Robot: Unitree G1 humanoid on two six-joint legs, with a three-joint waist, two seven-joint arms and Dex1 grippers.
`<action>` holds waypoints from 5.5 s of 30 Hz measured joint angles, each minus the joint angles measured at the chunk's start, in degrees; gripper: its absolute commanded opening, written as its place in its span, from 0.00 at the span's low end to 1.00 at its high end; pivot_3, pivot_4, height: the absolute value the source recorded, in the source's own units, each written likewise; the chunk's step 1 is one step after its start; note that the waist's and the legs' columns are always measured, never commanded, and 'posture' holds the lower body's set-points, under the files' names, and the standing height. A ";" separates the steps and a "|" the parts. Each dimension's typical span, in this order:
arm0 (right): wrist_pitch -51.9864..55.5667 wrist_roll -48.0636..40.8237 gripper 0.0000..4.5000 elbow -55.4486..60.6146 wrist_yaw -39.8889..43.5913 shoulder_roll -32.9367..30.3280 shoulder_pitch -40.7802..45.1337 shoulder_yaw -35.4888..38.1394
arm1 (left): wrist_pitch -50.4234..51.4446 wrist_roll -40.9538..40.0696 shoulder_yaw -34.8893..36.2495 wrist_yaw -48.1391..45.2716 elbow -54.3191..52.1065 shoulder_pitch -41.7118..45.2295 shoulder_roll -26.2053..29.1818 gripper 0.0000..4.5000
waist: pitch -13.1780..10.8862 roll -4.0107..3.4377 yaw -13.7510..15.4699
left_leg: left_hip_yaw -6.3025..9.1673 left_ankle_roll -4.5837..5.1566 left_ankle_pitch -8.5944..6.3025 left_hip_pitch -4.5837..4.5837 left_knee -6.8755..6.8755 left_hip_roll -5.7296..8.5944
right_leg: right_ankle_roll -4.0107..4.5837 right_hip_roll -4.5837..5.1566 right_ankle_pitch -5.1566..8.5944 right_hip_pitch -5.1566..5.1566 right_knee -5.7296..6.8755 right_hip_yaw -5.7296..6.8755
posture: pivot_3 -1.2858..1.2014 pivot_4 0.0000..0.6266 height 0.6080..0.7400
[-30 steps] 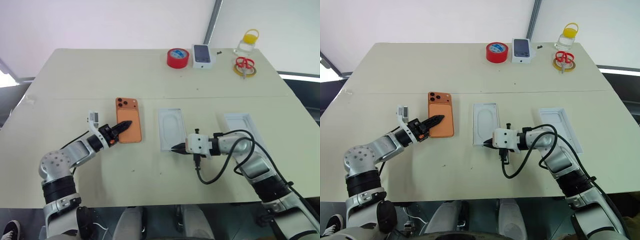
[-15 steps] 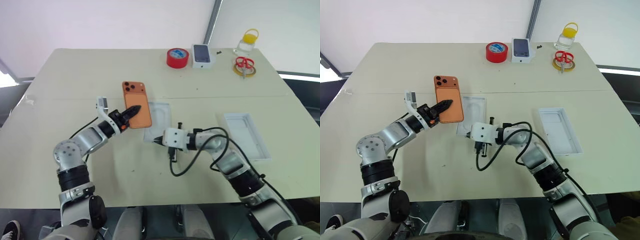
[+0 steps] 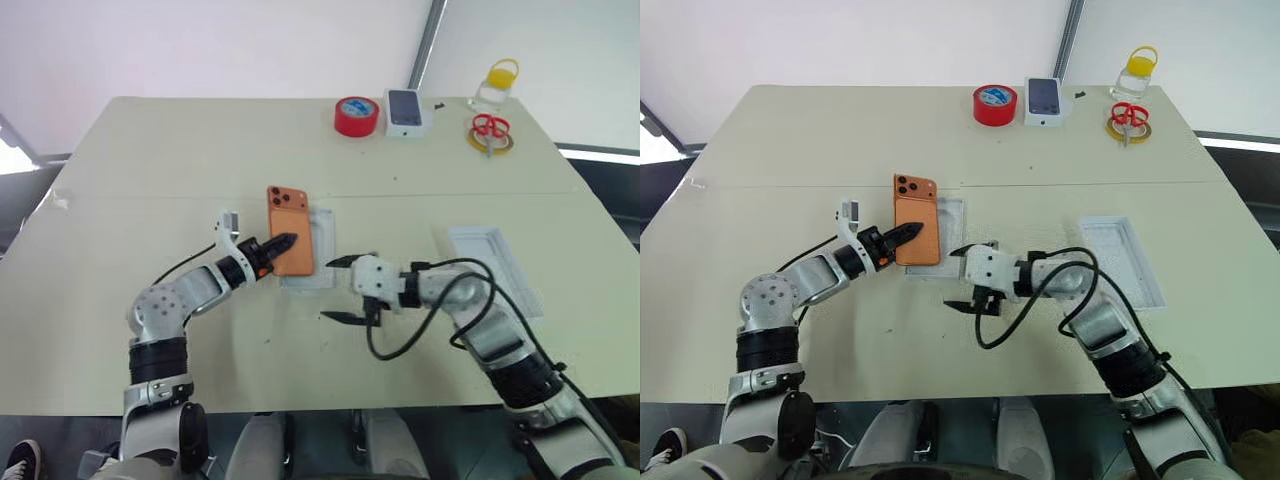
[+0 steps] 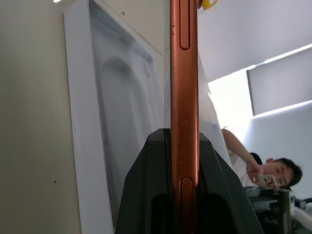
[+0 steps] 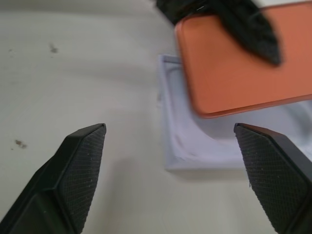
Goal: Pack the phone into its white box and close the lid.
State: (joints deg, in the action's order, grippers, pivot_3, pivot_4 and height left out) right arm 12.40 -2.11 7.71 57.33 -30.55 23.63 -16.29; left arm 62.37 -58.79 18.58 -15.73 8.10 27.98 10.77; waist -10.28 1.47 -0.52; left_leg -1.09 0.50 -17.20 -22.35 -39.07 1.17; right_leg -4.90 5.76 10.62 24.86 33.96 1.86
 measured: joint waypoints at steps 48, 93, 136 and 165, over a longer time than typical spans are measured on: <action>-9.01 5.80 1.00 -15.95 -5.45 0.06 5.69 0.98 | 19.81 10.57 -9.17 4.22 -12.72 8.39 9.28 0.84 | 0.00 -0.03 -0.17 | 0.01 -0.10 0.06 0.13 0.03 -0.08 | -0.11 -0.13 -0.05 -0.08 0.05 -0.08 | 0.52 0.24 1.00; -12.94 13.20 0.01 -23.88 -13.12 1.08 8.14 -0.68 | -31.13 48.67 -31.29 -24.55 2.22 4.62 10.36 0.00 | 0.06 -0.19 2.26 | -0.05 0.24 -0.05 0.10 -0.22 0.15 | 0.05 0.11 -0.01 -0.27 0.01 -0.02 | 0.52 0.24 1.00; -9.84 9.57 0.20 -15.10 -10.25 -19.18 -6.46 15.04 | -40.47 56.82 -36.73 -27.61 9.55 7.49 -1.95 0.20 | 0.05 -0.22 2.45 | -0.11 0.39 -0.10 0.07 -0.22 -0.03 | -0.08 0.04 -0.05 -0.37 -0.46 -0.01 | 0.52 0.24 1.00; 68.76 -14.30 0.97 14.04 -17.70 -15.14 -4.03 26.09 | -70.42 44.02 -24.51 -47.49 -7.18 -9.36 18.54 0.83 | 0.08 -0.44 1.18 | -0.17 0.42 -0.14 -0.07 -0.13 -0.10 | -0.02 0.08 -0.06 -0.15 -0.50 -0.02 | 0.52 0.24 1.00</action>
State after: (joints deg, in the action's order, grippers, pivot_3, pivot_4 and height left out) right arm 81.16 -16.41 21.75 39.63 -45.69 19.60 9.80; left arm -8.05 -14.77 -5.93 -63.23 0.92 18.61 29.31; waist -10.20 1.03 0.66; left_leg -1.26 0.91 -17.34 -22.42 -39.20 1.07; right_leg -4.92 5.84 10.56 24.71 33.46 1.84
